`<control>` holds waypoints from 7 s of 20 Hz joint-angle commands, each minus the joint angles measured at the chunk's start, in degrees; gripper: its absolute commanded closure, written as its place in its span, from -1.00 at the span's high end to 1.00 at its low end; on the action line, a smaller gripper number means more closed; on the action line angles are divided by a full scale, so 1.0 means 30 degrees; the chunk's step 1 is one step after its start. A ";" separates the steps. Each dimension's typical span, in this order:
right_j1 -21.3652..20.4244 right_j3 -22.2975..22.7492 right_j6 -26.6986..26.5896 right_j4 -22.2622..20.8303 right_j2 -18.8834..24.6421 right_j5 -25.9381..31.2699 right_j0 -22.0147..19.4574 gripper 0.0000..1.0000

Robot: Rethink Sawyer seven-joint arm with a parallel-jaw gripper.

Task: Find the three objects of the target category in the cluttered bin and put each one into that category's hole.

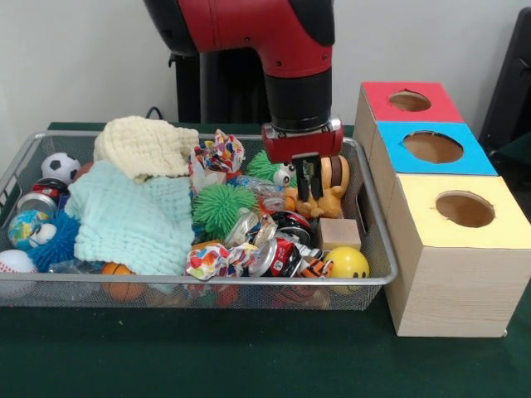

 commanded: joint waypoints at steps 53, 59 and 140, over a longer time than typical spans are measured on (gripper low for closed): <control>0.7814 0.4545 -0.1861 0.3920 1.1548 0.4681 -0.9620 -1.00; 0.9572 0.3463 -0.2861 0.2251 1.0931 0.3992 -0.9685 -1.00; 1.3491 -1.8797 -0.4562 0.3141 1.1068 2.4535 -0.3001 -1.00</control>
